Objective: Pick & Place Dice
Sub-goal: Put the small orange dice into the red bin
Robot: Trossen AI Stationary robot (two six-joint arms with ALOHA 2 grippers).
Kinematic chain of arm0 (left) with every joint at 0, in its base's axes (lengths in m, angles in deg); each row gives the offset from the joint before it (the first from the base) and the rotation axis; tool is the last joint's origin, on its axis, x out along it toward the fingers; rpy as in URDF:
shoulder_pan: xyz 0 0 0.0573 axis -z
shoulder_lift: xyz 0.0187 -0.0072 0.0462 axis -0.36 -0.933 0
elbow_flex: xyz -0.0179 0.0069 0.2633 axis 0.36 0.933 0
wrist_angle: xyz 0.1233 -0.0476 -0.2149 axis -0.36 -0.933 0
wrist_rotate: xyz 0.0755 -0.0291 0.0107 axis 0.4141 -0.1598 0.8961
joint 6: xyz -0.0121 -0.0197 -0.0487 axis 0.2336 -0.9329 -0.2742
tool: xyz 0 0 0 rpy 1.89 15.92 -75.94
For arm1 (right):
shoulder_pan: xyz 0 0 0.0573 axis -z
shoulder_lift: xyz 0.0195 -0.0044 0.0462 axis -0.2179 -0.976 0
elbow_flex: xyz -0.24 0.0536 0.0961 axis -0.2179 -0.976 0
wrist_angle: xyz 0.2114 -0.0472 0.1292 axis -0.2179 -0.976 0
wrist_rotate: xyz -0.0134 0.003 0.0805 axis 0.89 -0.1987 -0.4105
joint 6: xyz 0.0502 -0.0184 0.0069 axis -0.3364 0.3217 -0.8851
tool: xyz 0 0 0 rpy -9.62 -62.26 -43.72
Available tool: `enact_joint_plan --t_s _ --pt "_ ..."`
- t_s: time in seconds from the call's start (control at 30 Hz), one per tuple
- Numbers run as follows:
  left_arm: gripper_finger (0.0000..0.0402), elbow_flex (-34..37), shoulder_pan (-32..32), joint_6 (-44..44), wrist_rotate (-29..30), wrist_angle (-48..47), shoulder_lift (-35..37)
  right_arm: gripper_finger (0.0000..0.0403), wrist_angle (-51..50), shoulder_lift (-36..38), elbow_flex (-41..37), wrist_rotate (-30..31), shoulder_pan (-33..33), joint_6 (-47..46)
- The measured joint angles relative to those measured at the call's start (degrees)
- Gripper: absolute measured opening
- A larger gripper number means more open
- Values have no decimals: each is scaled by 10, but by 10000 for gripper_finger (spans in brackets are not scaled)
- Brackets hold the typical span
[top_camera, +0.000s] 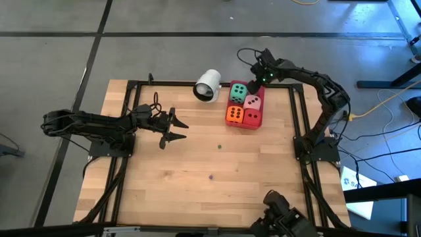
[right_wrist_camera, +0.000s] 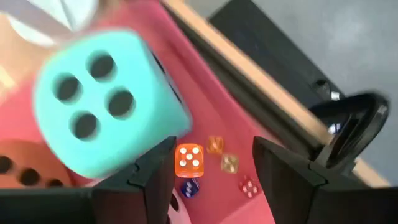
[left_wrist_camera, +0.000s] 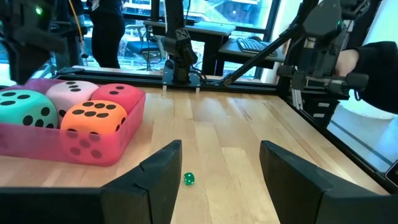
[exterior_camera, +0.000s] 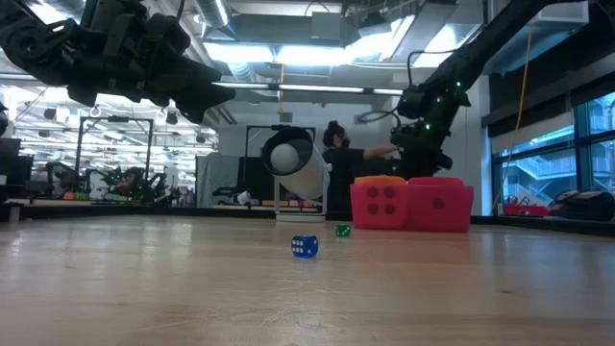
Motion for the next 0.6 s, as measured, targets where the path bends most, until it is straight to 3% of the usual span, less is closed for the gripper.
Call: enact_joint_plan --t_s 0.2,0.6 --pt "210 0 0 -2 0 0 0 211 -6 6 28 -28 -1 -13" --pt "210 0 0 -4 0 0 0 211 -68 6 29 -7 -2 -4"
